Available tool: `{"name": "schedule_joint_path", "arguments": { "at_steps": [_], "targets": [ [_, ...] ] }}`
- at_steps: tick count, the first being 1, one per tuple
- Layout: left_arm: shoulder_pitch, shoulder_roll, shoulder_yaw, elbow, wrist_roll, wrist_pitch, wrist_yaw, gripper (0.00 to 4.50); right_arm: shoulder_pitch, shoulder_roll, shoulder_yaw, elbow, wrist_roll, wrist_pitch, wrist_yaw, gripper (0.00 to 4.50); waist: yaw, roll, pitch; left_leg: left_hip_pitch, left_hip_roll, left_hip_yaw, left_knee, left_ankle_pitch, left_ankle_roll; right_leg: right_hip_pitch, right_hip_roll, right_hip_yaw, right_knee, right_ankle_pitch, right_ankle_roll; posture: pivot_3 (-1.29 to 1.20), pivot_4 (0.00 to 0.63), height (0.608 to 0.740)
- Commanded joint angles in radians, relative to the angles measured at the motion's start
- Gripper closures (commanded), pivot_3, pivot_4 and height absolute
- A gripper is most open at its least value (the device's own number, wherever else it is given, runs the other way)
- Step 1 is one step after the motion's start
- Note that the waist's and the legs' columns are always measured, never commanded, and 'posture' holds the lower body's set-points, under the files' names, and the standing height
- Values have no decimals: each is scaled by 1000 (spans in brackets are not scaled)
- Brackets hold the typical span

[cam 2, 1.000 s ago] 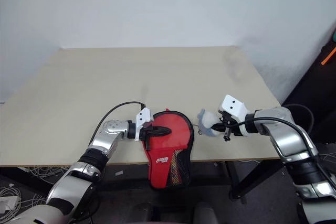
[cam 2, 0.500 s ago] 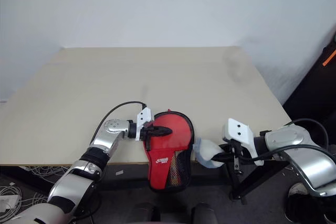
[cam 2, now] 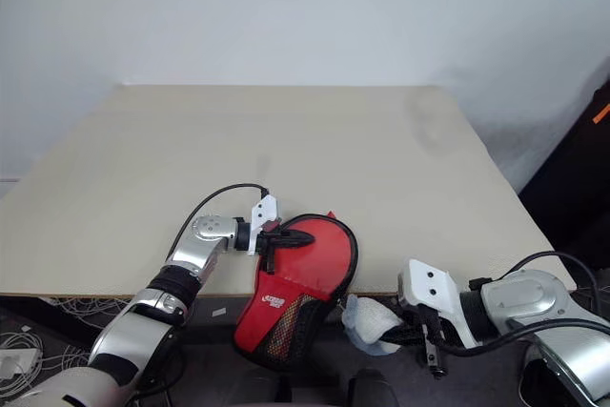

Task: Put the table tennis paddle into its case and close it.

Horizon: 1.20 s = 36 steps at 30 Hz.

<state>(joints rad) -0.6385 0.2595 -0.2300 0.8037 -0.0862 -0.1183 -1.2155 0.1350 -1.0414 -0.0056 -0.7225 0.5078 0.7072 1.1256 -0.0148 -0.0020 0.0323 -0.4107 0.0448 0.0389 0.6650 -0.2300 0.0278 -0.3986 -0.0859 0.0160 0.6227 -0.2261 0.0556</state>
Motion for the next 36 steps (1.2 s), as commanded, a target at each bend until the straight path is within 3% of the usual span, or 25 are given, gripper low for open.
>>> {"name": "schedule_joint_path", "arguments": {
  "at_steps": [1, 21, 36],
  "targets": [
    [11, 7, -25, 35, 39, 10, -13, 4500, -25, 0, 11, 8, -11, -14, -20, 4206, 0, 0, 0, 0, 0, 0, 0, 0, 0, 0, 0, 0, 0, 0, 0, 0, 0, 740],
    [-21, 16, -101, 61, 108, 39, -112, 4500, -147, 8, 44, 99, -14, -22, -55, 4206, 0, -2, 0, 0, 0, 0, 0, 0, 0, -1, 0, 0, 0, 0, 0, 0, 0, 740],
    [-33, 23, -113, 51, 112, 74, -156, 4500, 3, 2, 33, -139, 117, 30, -70, 4206, 0, -7, 0, 0, 0, -1, 0, -1, 0, 0, 0, 0, 0, -1, 0, 0, 0, 740]
  ]
}}
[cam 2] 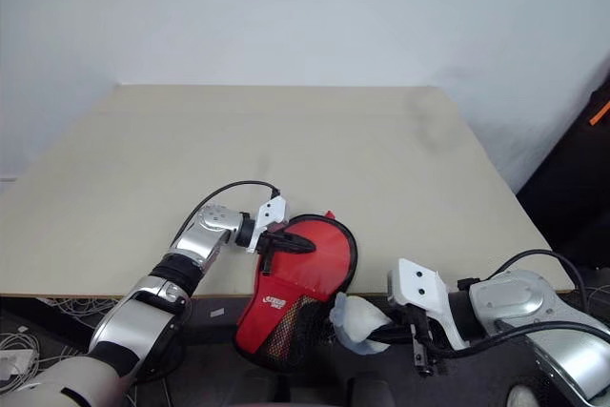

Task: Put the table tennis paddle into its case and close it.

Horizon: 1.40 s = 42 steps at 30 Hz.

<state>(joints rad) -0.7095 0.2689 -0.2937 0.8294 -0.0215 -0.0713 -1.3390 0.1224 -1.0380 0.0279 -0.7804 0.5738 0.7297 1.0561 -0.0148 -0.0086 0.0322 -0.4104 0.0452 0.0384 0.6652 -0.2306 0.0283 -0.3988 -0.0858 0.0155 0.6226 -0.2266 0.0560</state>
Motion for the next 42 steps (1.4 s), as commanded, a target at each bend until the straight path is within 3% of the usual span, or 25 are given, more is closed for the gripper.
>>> {"name": "schedule_joint_path", "arguments": {
  "at_steps": [1, 17, 25, 32, 33, 39, 42],
  "targets": [
    [41, 14, -50, 19, 46, 29, -36, 4500, 26, 1, 8, -97, 49, 12, -11, 4206, 0, -1, 0, 0, 0, 0, 0, 0, 0, 0, 0, 0, 0, 0, 0, 0, 0, 740],
    [-18, -26, -56, 62, 57, 22, -74, 4500, 149, -8, 194, -265, 26, 18, -149, 4206, 5, -6, 0, 0, 0, 0, 1, -3, -2, 0, -1, 0, -1, -1, 1, 0, 0, 740],
    [-43, -56, -49, 112, 67, -2, -58, 4500, 125, -12, 334, -267, 64, -52, -246, 4206, 18, -8, 0, 0, 0, 0, 3, -4, -1, 1, -1, 0, -1, -1, 1, 0, 0, 740],
    [-46, -47, -21, 132, 59, -20, -14, 4500, 79, -10, 142, -220, 135, 31, -249, 4206, 22, -10, -2, 0, 0, 0, 3, -5, 0, 2, -1, 0, -2, -1, 1, 0, 0, 740],
    [-48, -42, -10, 128, 54, -14, -2, 4500, 59, -25, 93, -195, 168, 35, -222, 3498, 22, -10, -2, 0, 0, 0, 4, -5, 0, 2, -1, 0, -2, -1, 1, 0, 0, 740],
    [-35, 3, 39, 61, 16, 14, 16, 4500, -104, -57, -94, -45, 360, 77, -108, 1354, 15, -13, -1, 0, 2, 0, 4, -5, 0, 2, 0, -1, -1, 0, 1, 0, 0, 740],
    [-1, 45, 63, -30, -16, 42, -3, 4500, -227, -27, -110, 38, 413, 105, -115, 271, 10, -13, -1, 0, 2, 1, 3, -5, 0, 2, 0, 0, -1, 0, 1, 0, 0, 740]
  ]
}}
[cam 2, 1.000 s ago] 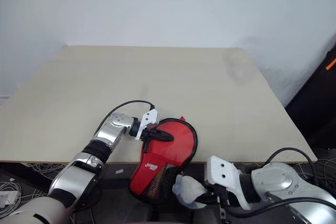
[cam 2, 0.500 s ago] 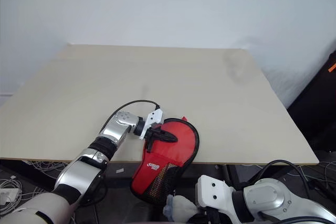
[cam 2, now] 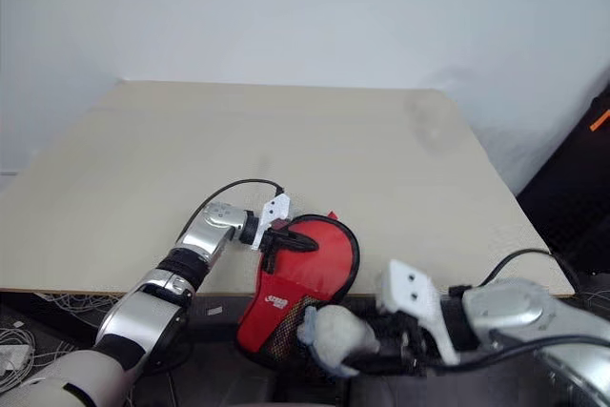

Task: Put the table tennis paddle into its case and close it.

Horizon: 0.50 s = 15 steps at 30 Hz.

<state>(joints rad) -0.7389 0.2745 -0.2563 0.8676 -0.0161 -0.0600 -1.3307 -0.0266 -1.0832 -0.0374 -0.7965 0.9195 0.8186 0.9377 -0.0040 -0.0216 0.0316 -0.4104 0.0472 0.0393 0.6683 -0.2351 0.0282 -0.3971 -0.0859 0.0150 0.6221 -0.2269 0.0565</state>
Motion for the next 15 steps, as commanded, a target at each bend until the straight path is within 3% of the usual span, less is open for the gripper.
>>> {"name": "schedule_joint_path", "arguments": {
  "at_steps": [1, 4, 9, 14, 15],
  "targets": [
    [52, 60, 39, -129, -39, 59, -13, 4329, -123, 37, -43, 95, 68, 20, -6, 8, -2, 0, 0, 0, 0, 0, 0, 0, 0, 0, 0, 0, 0, 0, 0, 0, 0, 740],
    [132, 125, 83, -306, -87, 152, 3, 3600, -223, 105, -20, 206, 21, 19, -53, 0, -7, -1, 1, -2, 1, 0, -1, 1, 1, -3, 0, 0, 0, 0, 0, 0, 0, 740],
    [265, 226, 202, -583, -182, 348, 99, 1791, -310, 240, 0, 351, -71, 8, -175, 0, -11, 0, 1, -5, 1, 2, -1, 2, 3, -7, 0, 1, 1, 2, -3, 0, 0, 740],
    [339, 260, 328, -710, -237, 456, 258, 18, -327, 355, -17, 443, -140, -10, -277, 0, -10, 0, 1, -5, 0, 2, -1, 2, 3, -7, 0, 1, 1, 2, -3, 0, 0, 740],
    [348, 257, 351, -710, -231, 443, 302, 18, -333, 380, -22, 463, -151, -15, -299, 0, -11, 0, 1, -5, 0, 2, -1, 2, 3, -7, 0, 1, 2, 2, -3, 0, 0, 740]
  ]
}}
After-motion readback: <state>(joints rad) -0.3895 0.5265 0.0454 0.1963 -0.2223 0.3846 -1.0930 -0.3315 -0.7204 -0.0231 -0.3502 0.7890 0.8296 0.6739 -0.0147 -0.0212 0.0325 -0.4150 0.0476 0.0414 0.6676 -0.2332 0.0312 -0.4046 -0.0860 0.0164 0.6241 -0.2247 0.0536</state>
